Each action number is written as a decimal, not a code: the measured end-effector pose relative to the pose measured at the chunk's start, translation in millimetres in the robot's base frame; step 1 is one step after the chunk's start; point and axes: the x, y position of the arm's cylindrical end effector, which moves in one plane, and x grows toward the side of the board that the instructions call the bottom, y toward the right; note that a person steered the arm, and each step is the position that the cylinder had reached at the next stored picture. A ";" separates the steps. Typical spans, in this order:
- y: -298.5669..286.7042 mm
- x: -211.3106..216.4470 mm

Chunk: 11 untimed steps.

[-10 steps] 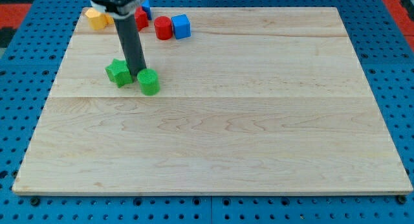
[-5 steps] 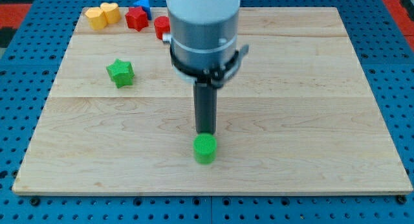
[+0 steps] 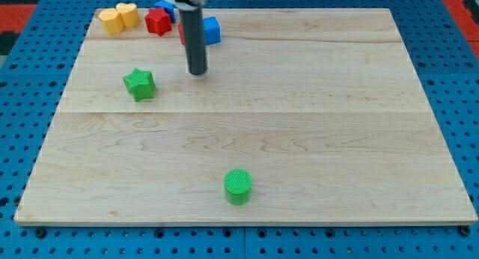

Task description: Push the green circle and green star to the bottom center

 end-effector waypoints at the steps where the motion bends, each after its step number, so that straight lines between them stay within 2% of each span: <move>1: -79.1 9.7; 2: -86.2 51.3; 4: -9.3 132.3; 6: -2.6 114.4; 8: 53.7 114.4; 9: 81.3 136.2; 10: 84.2 163.4; 11: 84.2 172.3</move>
